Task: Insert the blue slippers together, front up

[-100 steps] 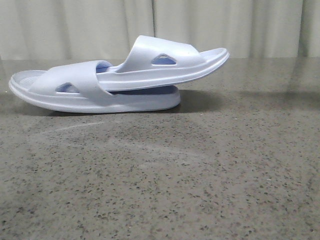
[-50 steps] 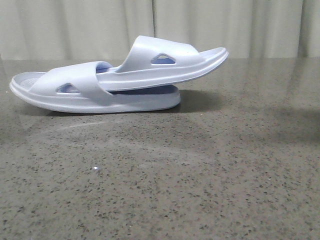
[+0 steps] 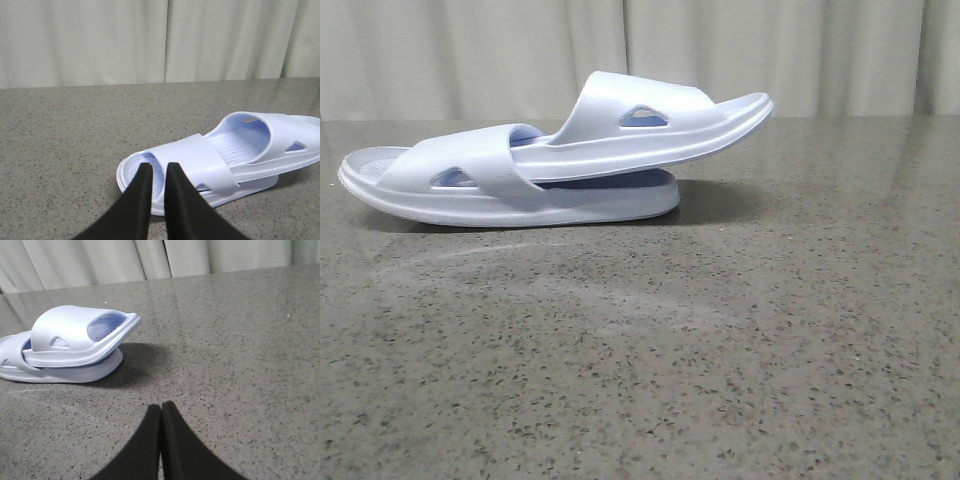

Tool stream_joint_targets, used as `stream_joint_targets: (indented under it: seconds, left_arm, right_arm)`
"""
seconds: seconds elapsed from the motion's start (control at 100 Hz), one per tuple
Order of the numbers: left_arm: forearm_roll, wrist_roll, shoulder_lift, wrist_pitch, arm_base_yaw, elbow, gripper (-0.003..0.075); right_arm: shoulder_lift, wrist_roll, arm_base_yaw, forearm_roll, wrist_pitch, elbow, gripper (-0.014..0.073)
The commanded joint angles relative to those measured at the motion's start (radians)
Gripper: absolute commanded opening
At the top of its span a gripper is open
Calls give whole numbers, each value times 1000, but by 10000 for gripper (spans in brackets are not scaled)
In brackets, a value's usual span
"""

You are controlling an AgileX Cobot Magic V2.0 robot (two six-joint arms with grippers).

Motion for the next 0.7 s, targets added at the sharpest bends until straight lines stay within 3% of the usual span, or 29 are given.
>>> stream_joint_targets:
  seconds: [0.0,0.69]
  left_arm:
    - [-22,-8,-38,-45,-12,-9,15]
    - [-55,-8,-41,-16,-12,-7,15]
  right_arm:
    - [-10,-13,3,35,-26,-9,-78]
    - [-10,-13,3,52,-19,-7,-78]
